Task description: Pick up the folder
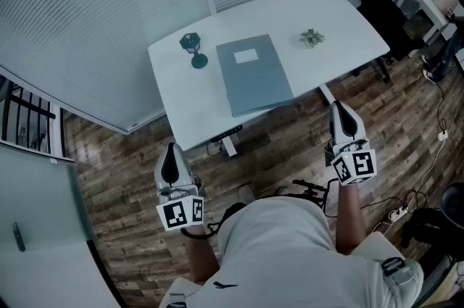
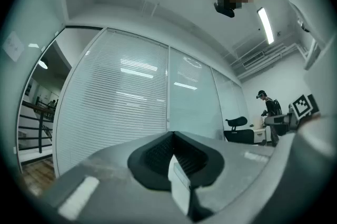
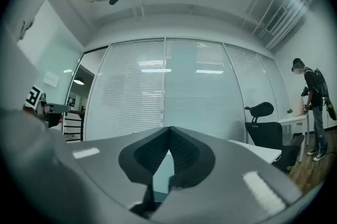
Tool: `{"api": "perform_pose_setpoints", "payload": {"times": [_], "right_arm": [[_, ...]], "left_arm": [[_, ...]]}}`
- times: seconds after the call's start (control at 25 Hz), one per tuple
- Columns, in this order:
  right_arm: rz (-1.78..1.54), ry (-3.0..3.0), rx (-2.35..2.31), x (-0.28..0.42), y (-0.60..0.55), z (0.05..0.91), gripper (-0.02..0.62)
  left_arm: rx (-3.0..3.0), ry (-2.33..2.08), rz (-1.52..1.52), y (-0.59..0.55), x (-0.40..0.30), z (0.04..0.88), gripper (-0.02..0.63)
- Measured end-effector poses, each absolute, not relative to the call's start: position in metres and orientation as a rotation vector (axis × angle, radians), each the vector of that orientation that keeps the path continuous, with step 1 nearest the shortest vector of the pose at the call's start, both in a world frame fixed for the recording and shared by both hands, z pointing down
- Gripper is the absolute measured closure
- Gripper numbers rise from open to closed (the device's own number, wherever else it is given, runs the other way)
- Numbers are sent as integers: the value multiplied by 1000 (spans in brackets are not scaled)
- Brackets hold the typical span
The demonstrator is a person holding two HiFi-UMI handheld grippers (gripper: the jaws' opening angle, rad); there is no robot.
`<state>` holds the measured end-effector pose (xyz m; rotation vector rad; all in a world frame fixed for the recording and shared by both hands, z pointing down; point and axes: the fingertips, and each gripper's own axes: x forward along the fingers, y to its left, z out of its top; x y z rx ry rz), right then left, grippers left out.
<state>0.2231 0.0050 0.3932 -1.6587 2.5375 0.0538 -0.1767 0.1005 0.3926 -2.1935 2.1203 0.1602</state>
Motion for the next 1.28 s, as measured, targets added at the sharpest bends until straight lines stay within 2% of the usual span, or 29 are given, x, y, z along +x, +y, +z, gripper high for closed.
{"api": "perform_pose_setpoints", "payload": {"times": [1.28], "right_arm": [[11,2558,-1645,197,-2,400,594]], "left_arm": [[-2237,2111,175,84,-197,403,600]]}}
